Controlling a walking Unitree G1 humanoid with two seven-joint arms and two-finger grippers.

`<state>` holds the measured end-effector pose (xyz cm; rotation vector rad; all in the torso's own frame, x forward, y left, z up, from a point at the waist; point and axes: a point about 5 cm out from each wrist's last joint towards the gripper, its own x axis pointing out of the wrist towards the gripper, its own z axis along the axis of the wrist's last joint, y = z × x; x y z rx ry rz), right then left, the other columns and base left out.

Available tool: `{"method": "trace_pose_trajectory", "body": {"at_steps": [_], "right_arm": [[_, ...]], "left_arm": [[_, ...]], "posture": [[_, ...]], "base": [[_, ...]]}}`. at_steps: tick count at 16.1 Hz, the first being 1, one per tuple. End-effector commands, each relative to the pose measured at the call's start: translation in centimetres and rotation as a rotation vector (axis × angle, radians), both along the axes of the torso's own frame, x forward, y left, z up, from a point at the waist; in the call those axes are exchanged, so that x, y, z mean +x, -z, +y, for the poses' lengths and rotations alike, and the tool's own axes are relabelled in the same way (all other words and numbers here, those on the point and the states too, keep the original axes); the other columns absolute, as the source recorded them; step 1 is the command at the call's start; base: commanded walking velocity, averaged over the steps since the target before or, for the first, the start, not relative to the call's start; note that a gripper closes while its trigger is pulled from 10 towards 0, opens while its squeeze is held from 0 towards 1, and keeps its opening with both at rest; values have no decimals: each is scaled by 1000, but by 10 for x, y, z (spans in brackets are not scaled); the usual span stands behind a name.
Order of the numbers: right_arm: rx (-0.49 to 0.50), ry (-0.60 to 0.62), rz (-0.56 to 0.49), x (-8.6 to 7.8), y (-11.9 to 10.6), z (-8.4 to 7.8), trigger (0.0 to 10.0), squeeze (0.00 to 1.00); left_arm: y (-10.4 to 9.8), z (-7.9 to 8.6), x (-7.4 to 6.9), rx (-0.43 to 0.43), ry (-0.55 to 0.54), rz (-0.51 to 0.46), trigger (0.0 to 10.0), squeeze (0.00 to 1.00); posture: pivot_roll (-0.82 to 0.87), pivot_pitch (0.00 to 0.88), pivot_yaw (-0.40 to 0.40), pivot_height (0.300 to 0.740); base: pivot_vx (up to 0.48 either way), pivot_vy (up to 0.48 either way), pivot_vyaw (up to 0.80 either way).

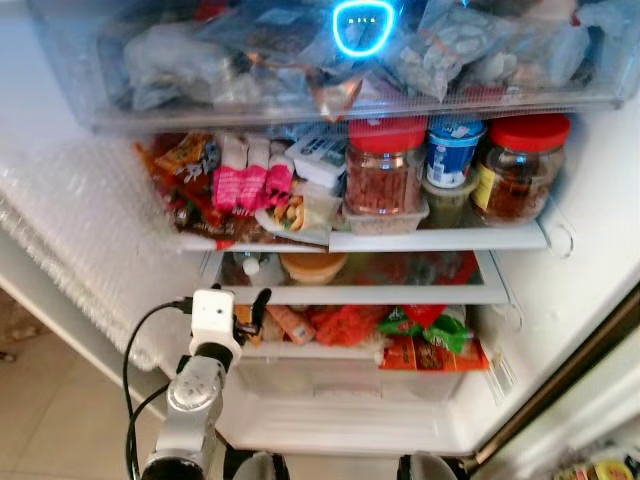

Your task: Restocking fridge

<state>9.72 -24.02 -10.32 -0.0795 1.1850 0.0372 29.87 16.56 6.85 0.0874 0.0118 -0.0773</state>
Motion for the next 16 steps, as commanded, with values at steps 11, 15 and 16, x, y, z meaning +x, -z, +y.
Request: {"method": "trace_pose_trajectory", "body": {"at_steps": [11, 15, 16], "right_arm": [[55, -25, -28, 9, 1, 16, 10000, 0], [56, -17, -33, 11, 1, 17, 10000, 0], [56, -13, -35, 11, 1, 17, 10000, 0]], "left_arm": [[33, 41, -15, -29, -197, 136, 10000, 0], [91, 66, -50, -55, -281, 507, 10000, 0], [98, 68, -56, -40, -284, 549, 10000, 0]], "posture": [[-78, 21, 82, 632], [-59, 50, 81, 632], [-58, 53, 81, 632]], "base": [[-300, 0, 0], [0, 0, 0], [0, 0, 0]]}}
